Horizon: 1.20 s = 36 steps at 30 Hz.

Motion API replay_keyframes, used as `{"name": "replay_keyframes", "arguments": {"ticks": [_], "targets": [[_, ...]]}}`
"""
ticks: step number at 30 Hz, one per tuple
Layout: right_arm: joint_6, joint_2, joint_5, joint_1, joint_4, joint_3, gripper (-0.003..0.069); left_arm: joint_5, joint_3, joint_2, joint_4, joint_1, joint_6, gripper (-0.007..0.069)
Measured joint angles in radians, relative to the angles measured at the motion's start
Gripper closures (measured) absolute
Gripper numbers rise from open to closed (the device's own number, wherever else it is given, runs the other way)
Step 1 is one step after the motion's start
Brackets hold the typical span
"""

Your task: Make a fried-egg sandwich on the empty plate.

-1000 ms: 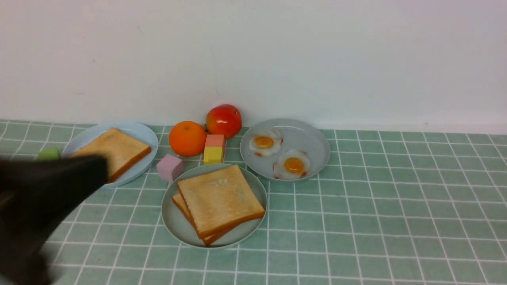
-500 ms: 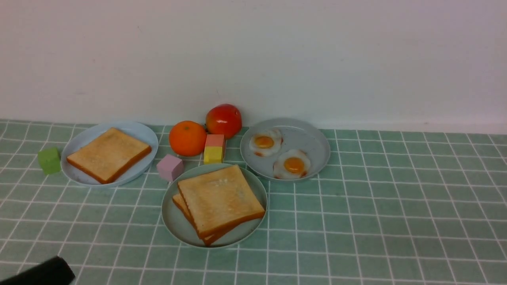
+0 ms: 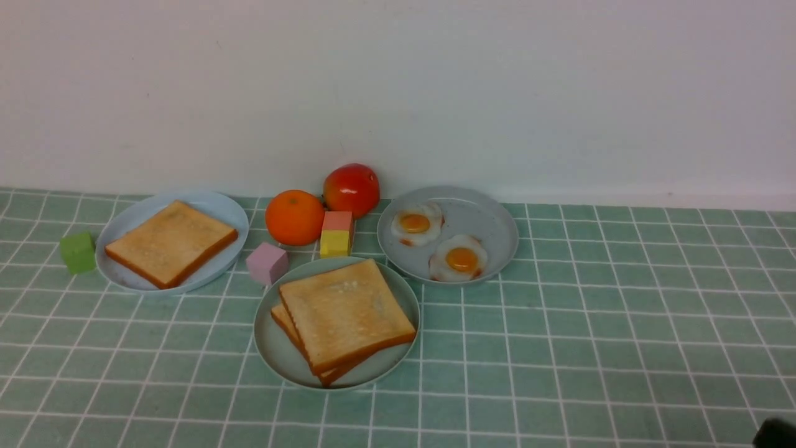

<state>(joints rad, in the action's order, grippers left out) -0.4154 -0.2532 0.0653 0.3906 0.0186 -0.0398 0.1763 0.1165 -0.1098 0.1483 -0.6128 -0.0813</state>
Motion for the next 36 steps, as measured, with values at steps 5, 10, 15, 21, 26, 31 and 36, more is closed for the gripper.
{"name": "replay_keyframes", "arguments": {"ticks": [5, 10, 15, 21, 26, 31, 36], "targets": [[0.029, 0.074, 0.023, -0.132, 0.069, 0.066, 0.0659, 0.003, 0.0, 0.0, 0.0, 0.0, 0.0, 0.0638], [0.046, 0.203, 0.111, -0.309, 0.107, 0.066, 0.0673, 0.006, 0.0, 0.0, 0.0, 0.0, 0.0, 0.0638], [0.047, 0.263, 0.211, -0.328, 0.107, 0.066, 0.0674, 0.01, 0.0, 0.0, 0.0, 0.0, 0.0, 0.0637], [0.099, 0.261, 0.222, -0.293, 0.105, 0.066, 0.0674, 0.011, 0.0, 0.0, 0.001, 0.0, 0.0, 0.0636], [0.273, 0.261, 0.261, -0.268, 0.042, 0.066, 0.0674, 0.013, 0.0, 0.0, 0.001, 0.0, 0.0, 0.0634], [0.415, 0.261, 0.294, -0.291, -0.036, 0.06, 0.0674, 0.014, 0.0, 0.0, 0.001, 0.0, 0.0, 0.0633], [0.456, 0.261, 0.296, -0.297, -0.061, 0.061, 0.0674, 0.014, 0.0, 0.0, 0.001, 0.0, 0.0, 0.0628]]}}
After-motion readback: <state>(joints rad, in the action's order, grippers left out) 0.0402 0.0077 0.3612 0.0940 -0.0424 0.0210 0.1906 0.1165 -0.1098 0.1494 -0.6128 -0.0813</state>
